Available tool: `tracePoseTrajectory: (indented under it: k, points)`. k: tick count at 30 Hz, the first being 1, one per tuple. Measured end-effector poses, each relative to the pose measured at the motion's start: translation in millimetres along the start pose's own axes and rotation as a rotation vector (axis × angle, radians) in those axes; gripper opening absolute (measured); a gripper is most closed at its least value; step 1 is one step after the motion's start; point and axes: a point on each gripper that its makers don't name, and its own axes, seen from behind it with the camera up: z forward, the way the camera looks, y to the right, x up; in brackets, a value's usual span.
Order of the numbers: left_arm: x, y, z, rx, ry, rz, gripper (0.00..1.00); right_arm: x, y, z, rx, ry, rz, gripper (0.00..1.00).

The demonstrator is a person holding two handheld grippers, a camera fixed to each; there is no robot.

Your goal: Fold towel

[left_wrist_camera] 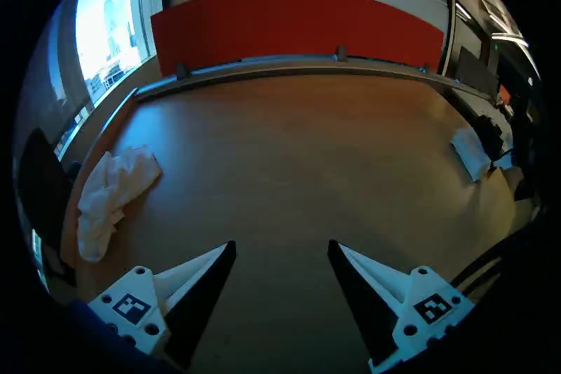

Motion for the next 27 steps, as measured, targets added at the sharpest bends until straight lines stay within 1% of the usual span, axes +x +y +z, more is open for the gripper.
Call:
tracePoseTrajectory:
  k: [4,6,9,15,20,22,24,27]
  points:
    - [1,1.6,0.6,-0.003,0.002,-0.001,0.97,1,-1,-1.8,-0.001,0.008,-0.002,0.78]
    - [2,2.1,0.9,-0.005,0.003,-0.002,0.97,2,-3,-2.3,0.0,0.011,-0.005,0.81]
    - [3,1.9,0.6,-0.005,0.006,-0.001,0.97,3,-3,-3.5,-0.004,0.017,-0.008,0.81]
    - [5,0.6,0.7,-0.005,0.01,-0.001,0.97,9,-6,-6.3,0.0,0.035,0.004,0.81]
    - [6,-1.5,0.7,-0.004,0.015,-0.007,0.97,19,-14,-11.1,0.011,0.07,0.016,0.81]
    - [7,-2.4,0.9,-0.003,0.017,-0.007,0.97,25,-19,-14.3,0.019,0.095,0.023,0.83]
    - [8,-3.2,1.2,-0.002,0.019,-0.007,0.97,32,-25,-18.2,0.029,0.125,0.03,0.92]
    - [9,-4.2,1.8,-0.001,0.023,-0.006,0.97,45,-35,-24.5,0.048,0.176,0.046,0.94]
